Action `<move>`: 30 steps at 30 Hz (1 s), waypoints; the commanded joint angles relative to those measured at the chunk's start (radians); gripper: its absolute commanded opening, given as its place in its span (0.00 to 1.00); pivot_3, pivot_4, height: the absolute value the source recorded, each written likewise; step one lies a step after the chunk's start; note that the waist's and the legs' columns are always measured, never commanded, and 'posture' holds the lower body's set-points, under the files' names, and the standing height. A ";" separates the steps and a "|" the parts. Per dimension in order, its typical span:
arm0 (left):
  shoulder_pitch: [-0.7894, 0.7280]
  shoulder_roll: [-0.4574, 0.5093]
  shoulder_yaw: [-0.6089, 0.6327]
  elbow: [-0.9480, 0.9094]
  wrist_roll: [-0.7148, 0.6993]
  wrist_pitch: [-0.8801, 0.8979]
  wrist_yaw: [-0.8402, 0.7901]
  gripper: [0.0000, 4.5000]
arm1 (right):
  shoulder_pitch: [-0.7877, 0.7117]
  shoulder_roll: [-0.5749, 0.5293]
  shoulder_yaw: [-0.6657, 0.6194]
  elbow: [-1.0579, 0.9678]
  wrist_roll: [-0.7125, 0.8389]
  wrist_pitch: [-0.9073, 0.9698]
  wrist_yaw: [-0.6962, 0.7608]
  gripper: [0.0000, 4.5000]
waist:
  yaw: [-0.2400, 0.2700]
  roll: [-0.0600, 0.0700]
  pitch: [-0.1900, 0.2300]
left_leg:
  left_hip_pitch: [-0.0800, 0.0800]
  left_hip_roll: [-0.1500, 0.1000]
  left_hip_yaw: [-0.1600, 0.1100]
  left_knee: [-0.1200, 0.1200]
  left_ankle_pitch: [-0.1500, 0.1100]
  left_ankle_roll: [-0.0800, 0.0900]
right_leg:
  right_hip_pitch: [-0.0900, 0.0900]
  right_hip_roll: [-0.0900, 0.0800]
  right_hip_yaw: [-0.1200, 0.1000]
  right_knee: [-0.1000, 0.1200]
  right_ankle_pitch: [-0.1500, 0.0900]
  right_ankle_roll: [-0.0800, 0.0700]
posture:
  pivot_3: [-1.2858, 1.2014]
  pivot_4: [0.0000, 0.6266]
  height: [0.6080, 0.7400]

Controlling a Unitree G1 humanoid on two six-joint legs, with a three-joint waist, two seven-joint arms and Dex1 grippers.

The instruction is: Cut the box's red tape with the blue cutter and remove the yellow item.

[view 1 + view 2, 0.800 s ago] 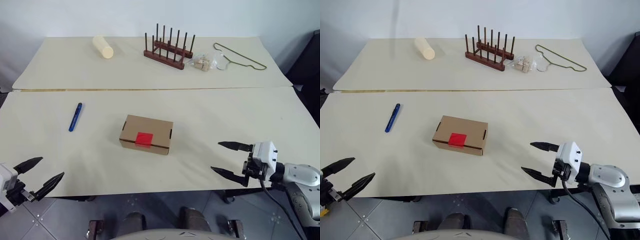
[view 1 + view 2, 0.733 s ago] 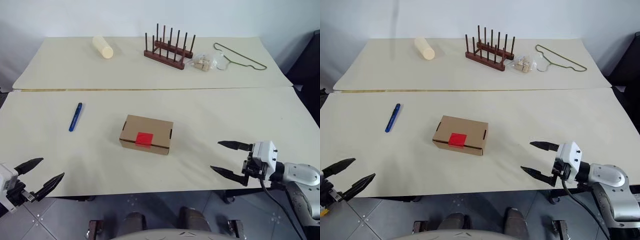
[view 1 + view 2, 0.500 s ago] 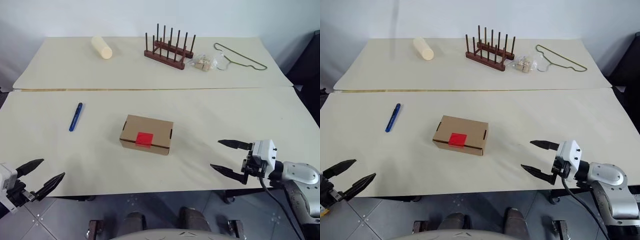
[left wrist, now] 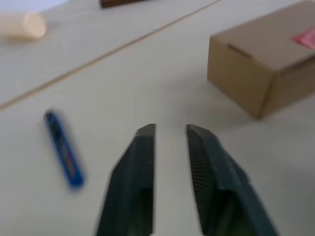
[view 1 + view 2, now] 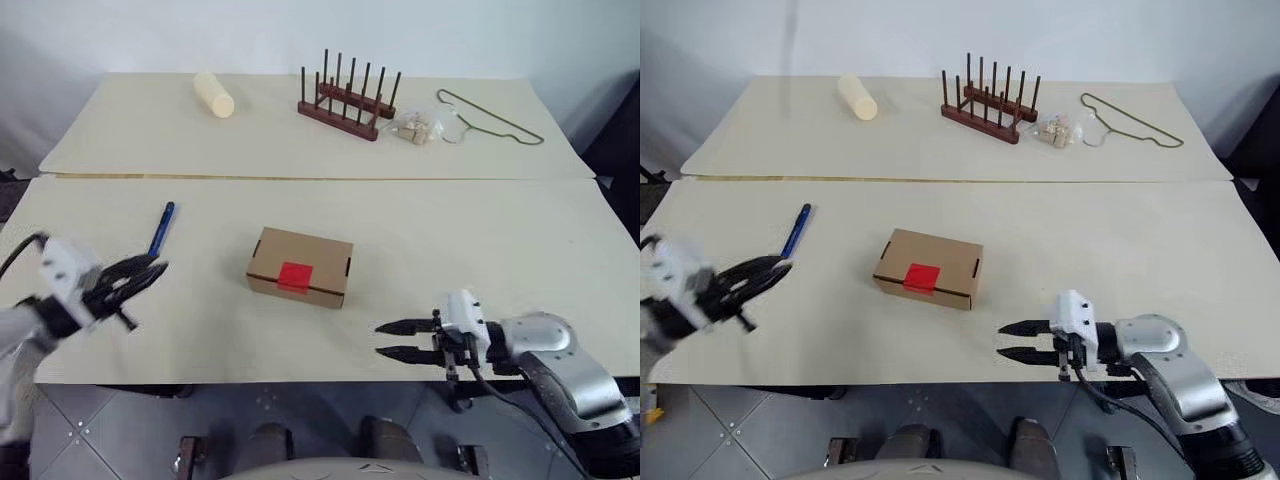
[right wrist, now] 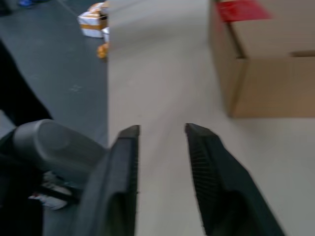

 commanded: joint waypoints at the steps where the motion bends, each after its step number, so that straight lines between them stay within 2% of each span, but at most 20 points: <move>1: -0.218 -0.034 -0.165 0.188 0.134 -0.060 0.032 0.00 | -0.058 0.025 0.069 0.012 -0.049 0.017 -0.007 0.01 | 0.000 0.000 0.000 | 0.001 0.000 0.001 0.000 0.000 0.000 | 0.000 0.000 0.000 0.001 0.000 0.000 | 0.52 0.24 1.00; 7: -0.553 -0.139 -0.313 0.569 0.265 -0.199 0.053 0.00 | -0.148 0.104 0.133 0.117 -0.134 0.064 -0.097 0.00 | -0.011 -0.002 0.000 | 0.000 0.000 0.003 0.000 0.000 0.000 | -0.001 0.000 -0.003 0.000 0.000 0.000 | 0.52 0.24 1.00; 10: -0.628 -0.166 -0.370 0.710 0.312 -0.290 0.000 0.00 | -0.166 0.160 0.118 0.137 -0.129 0.109 -0.162 0.00 | -0.017 -0.002 0.000 | 0.000 0.000 0.004 0.000 0.000 0.000 | -0.001 0.000 -0.003 0.001 0.000 0.001 | 0.52 0.24 1.00; 16: -0.697 -0.214 -0.400 0.862 0.314 -0.390 -0.100 0.00 | -0.198 0.167 0.108 0.114 -0.127 0.186 -0.207 0.00 | -0.028 -0.002 0.000 | 0.000 0.000 0.004 0.000 0.000 0.000 | -0.002 0.000 -0.005 0.000 0.000 0.001 | 0.52 0.24 1.00; 20: -0.669 -0.230 -0.419 0.822 0.299 -0.375 -0.199 0.00 | -0.231 0.185 0.046 0.103 -0.096 0.271 -0.286 0.00 | -0.027 -0.002 0.000 | -0.001 0.000 0.004 0.000 0.000 0.000 | -0.002 -0.001 -0.005 0.000 0.001 0.001 | 0.52 0.24 1.00; 24: -0.571 -0.222 -0.431 0.664 0.251 -0.294 -0.318 0.00 | -0.280 0.189 -0.026 0.119 -0.075 0.355 -0.361 0.00 | -0.027 -0.002 0.000 | -0.001 0.000 0.004 0.000 0.000 0.000 | -0.002 -0.001 -0.005 0.001 0.001 0.001 | 0.52 0.24 1.00; 28: -0.486 -0.215 -0.430 0.501 0.223 -0.201 -0.336 0.00 | -0.325 0.168 -0.068 0.173 -0.095 0.376 -0.393 0.00 | -0.027 -0.002 0.000 | -0.001 0.000 0.004 0.000 0.000 0.000 | -0.003 -0.001 -0.005 0.001 0.001 0.001 | 0.52 0.24 1.00; 30: -0.417 -0.211 -0.442 0.355 0.206 -0.131 -0.334 0.00 | -0.356 0.129 -0.079 0.234 -0.134 0.345 -0.397 0.00 | -0.025 -0.002 0.000 | -0.001 0.000 0.004 0.000 0.000 0.000 | -0.003 -0.001 -0.004 0.001 0.001 0.001 | 0.52 0.24 1.00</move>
